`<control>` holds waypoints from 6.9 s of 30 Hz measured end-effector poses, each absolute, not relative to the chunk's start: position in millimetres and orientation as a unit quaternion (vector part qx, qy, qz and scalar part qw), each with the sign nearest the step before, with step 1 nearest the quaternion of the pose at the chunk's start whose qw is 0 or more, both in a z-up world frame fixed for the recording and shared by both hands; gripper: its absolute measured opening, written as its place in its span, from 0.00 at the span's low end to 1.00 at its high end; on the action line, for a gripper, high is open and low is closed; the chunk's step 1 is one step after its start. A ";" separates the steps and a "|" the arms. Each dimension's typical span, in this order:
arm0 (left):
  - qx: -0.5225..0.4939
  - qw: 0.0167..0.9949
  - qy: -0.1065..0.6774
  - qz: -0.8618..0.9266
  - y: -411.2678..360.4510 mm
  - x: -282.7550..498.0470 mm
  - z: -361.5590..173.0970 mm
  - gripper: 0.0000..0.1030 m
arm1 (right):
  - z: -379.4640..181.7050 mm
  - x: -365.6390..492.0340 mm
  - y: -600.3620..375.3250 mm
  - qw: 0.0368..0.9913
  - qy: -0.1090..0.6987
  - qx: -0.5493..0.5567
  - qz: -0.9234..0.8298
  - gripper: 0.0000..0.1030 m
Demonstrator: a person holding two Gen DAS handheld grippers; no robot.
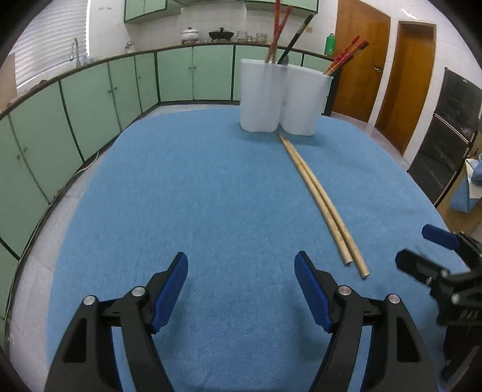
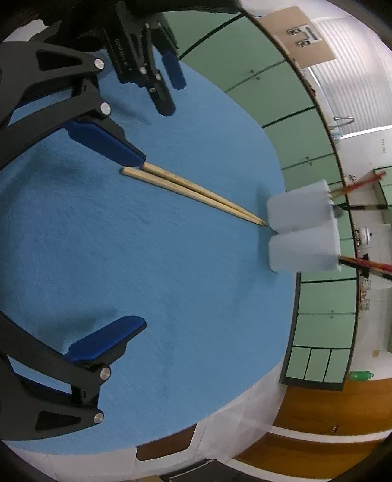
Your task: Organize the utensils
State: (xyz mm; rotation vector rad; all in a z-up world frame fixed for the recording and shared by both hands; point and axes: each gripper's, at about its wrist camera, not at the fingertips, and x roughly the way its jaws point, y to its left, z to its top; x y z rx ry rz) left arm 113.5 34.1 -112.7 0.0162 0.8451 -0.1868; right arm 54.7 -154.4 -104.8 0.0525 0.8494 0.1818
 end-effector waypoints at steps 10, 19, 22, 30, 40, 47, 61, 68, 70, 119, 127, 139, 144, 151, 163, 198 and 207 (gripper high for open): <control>-0.006 0.899 0.429 -0.084 40.8 118.2 -123.5 0.70 | -111.0 58.0 -134.3 0.899 0.428 0.006 0.095 0.79; -0.001 0.898 0.432 -0.084 38.9 118.5 -124.5 0.71 | -113.5 60.6 -119.2 0.894 0.437 -0.019 0.093 0.58; 0.000 0.898 0.432 -0.084 38.8 118.4 -124.3 0.72 | -114.0 60.1 -115.7 0.895 0.435 -0.029 0.090 0.48; 0.003 0.898 0.432 -0.083 36.5 118.5 -124.9 0.72 | -113.4 58.8 -109.1 0.895 0.432 -0.038 0.104 0.24; 0.008 0.898 0.433 -0.081 36.5 117.5 -125.2 0.72 | -112.3 62.1 -123.6 0.895 0.433 -0.005 0.111 0.06; 0.004 0.900 0.427 -0.092 26.9 116.5 -119.8 0.72 | -112.5 63.8 -150.9 0.898 0.432 0.014 0.084 0.06; 0.034 0.891 0.434 -0.128 -24.2 122.9 -123.4 0.68 | -115.8 67.3 -177.9 0.896 0.435 0.028 0.082 0.06; 0.042 0.893 0.432 -0.116 -30.2 121.7 -124.0 0.52 | -115.5 68.8 -175.0 0.894 0.435 0.030 0.098 0.10; 0.043 0.894 0.430 -0.116 -31.0 121.9 -123.5 0.46 | -116.0 70.0 -178.4 0.894 0.436 0.036 0.100 0.10; -0.004 0.948 0.296 -0.120 3.0 96.0 0.1 0.06 | 6.4 53.4 -196.0 0.944 0.311 0.003 0.110 0.06; -0.011 0.955 0.254 -0.154 6.7 111.8 47.3 0.06 | 64.2 69.6 -200.4 0.950 0.276 -0.002 0.147 0.06; -0.005 0.958 0.225 -0.177 12.7 131.6 84.7 0.06 | 138.9 108.7 -201.4 0.950 0.249 -0.004 0.190 0.06; 0.008 0.968 0.194 -0.160 17.8 152.5 113.7 0.06 | 170.3 129.5 -204.1 0.960 0.212 0.000 0.183 0.06; 0.013 0.980 0.146 -0.133 22.4 197.8 159.0 0.06 | 208.0 172.7 -207.0 0.970 0.170 0.010 0.174 0.06; 0.013 0.976 0.159 -0.150 -8.1 278.9 154.8 0.06 | 192.7 256.4 -199.9 0.974 0.175 0.013 0.146 0.06; -0.026 0.963 0.223 -0.148 13.0 174.1 72.9 0.76 | 75.8 120.6 -221.8 0.968 0.235 0.030 0.086 0.89; -0.026 0.955 0.265 -0.131 17.7 120.7 27.3 0.83 | 39.6 63.2 -210.0 0.957 0.270 0.047 0.098 0.94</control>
